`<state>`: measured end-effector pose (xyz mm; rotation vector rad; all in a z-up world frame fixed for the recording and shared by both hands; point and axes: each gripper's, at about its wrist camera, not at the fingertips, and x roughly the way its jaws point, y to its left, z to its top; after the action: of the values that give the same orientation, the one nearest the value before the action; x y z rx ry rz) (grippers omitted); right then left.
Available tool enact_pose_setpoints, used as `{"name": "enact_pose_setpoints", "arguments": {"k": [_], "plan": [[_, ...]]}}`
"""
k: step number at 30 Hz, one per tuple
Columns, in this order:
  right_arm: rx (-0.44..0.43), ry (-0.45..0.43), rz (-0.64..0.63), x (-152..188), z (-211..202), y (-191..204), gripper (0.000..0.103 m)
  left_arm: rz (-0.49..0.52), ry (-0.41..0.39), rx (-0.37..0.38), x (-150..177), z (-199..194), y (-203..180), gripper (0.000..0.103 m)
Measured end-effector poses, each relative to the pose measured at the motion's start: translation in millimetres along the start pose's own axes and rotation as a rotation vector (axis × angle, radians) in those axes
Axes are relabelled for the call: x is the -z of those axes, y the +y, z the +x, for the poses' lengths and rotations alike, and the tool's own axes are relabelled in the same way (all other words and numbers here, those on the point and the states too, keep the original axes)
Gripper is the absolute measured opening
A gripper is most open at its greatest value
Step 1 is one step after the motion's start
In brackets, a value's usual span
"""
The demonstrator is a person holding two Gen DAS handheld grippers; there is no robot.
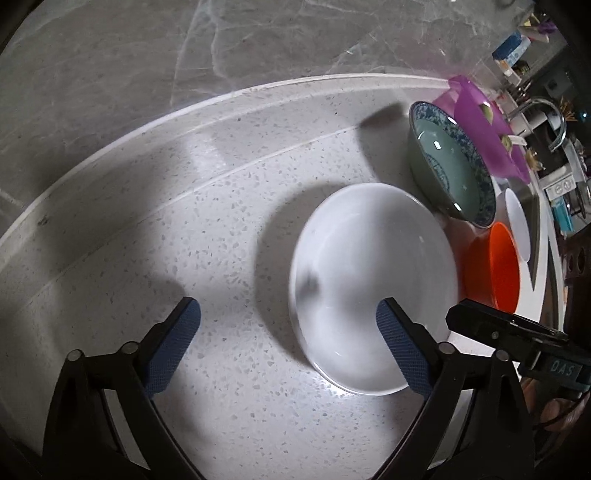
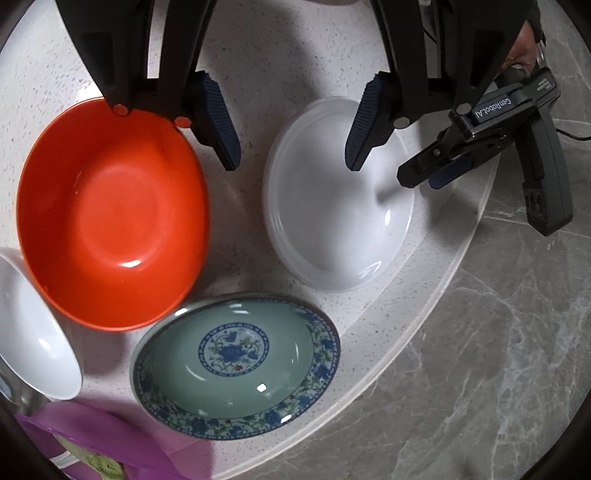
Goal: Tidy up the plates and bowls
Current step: 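Move the left gripper to the deep white plate's rim while the right gripper reaches its opposite rim, then close both grippers on opposite rims of the deep white plate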
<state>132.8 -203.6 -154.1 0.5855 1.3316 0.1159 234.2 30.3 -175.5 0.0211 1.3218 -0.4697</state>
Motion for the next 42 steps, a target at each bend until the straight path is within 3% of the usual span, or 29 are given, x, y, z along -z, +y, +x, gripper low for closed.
{"name": "enact_pose_setpoints", "arguments": {"k": [3,4,9,12,16,20,22,29,37,42], "plan": [[0.025,-0.018,-0.011,0,4,6,0.063,0.002,0.014,0.006,-3,5,0,0.072],[0.03,-0.023,-0.015,-2,5,7,0.063,0.006,0.016,0.008,-4,7,-1,0.069],[0.051,-0.044,-0.009,-11,10,12,0.063,0.036,0.024,0.016,-8,14,-5,0.069],[0.07,-0.047,-0.03,-12,11,17,0.063,0.058,0.039,0.028,-8,20,-10,0.059],[0.09,-0.032,-0.05,-10,19,18,0.05,0.084,0.039,0.019,-9,21,-14,0.044],[0.1,-0.023,-0.053,-9,25,15,0.041,0.11,0.042,0.003,-8,22,-19,0.04],[0.096,-0.018,-0.049,-9,28,13,0.035,0.127,0.047,0.001,-7,23,-22,0.028],[0.14,-0.038,-0.078,-11,29,11,0.013,0.128,0.047,-0.024,-9,24,-22,0.023],[0.141,-0.044,-0.135,-15,35,24,0.012,0.098,0.024,-0.05,-7,22,-14,0.014],[0.137,-0.052,-0.153,-15,31,28,0.012,0.091,0.013,-0.049,-4,19,-11,0.014]]}}
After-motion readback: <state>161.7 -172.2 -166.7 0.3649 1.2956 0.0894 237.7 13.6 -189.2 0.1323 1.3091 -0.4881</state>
